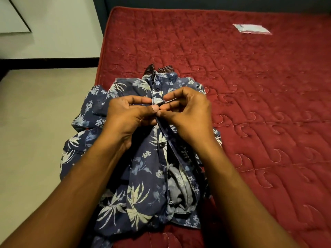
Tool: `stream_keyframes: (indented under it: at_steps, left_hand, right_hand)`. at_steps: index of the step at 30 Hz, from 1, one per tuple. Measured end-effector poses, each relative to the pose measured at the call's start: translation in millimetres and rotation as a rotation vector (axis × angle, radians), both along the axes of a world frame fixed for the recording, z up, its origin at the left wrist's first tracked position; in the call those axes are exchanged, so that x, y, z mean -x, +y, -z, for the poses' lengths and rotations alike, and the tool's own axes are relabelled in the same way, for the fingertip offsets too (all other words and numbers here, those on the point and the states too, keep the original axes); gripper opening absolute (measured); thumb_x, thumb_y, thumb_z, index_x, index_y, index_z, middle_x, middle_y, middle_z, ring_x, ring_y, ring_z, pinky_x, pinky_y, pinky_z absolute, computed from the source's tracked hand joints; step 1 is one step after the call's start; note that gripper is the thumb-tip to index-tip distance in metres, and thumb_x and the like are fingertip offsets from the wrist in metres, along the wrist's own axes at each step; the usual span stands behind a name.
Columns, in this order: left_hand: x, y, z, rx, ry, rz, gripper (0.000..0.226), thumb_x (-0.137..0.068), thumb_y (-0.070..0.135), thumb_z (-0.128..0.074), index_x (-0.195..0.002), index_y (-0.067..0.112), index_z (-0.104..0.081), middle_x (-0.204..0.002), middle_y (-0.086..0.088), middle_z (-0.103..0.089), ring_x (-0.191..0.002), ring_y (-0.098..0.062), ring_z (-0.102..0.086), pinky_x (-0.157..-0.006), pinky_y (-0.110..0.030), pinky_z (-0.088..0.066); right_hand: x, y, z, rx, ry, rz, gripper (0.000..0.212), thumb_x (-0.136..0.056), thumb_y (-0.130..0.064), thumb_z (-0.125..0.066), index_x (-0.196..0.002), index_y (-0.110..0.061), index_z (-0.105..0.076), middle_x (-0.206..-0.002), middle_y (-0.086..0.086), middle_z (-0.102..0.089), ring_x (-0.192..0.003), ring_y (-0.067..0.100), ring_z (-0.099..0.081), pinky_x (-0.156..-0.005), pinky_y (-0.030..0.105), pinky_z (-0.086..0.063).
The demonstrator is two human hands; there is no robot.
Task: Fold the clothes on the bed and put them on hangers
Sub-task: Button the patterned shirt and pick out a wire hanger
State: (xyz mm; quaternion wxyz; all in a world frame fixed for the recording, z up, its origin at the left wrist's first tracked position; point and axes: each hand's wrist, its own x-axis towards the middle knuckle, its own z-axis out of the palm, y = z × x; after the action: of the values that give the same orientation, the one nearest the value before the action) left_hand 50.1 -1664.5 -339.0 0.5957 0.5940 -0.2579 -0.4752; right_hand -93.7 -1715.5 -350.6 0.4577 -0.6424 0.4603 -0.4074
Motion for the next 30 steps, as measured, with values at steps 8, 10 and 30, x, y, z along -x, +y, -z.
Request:
stream_keyframes:
  at_steps: [8,10,30]
  left_hand:
    - [5,-5,10,0.125,-0.177,0.005,0.029,-0.086,-0.003,-0.075,-0.113,0.003,-0.067,-0.080,-0.017,-0.072,-0.062,-0.021,-0.068,-0.059,-0.030,-0.058]
    - [5,-5,14,0.136,-0.264,0.024,0.029,-0.087,-0.003,-0.074,-0.113,0.006,-0.067,-0.083,-0.019,-0.072,-0.063,-0.019,-0.066,-0.056,-0.029,-0.056]
    - [8,-10,19,0.269,-0.449,-0.036,0.035,-0.090,-0.007,-0.066,-0.115,0.018,-0.065,-0.078,-0.004,-0.065,-0.073,-0.012,-0.063,-0.071,-0.031,-0.054]
  right_hand:
    - [3,-1,-7,-0.670,-0.625,0.031,0.036,-0.078,0.017,-0.073,-0.108,0.001,-0.062,-0.083,0.015,-0.076,-0.068,0.020,-0.073,-0.064,0.023,-0.060]
    - [4,-2,-5,-0.752,-0.653,0.001,0.038,-0.080,0.017,-0.072,-0.113,0.003,-0.061,-0.085,0.015,-0.076,-0.071,0.020,-0.073,-0.067,0.023,-0.061]
    - [6,0,-8,-0.542,-0.382,-0.161,0.014,-0.083,-0.004,-0.080,-0.095,-0.002,-0.073,-0.088,0.014,-0.077,-0.075,0.020,-0.074,-0.067,0.026,-0.061]
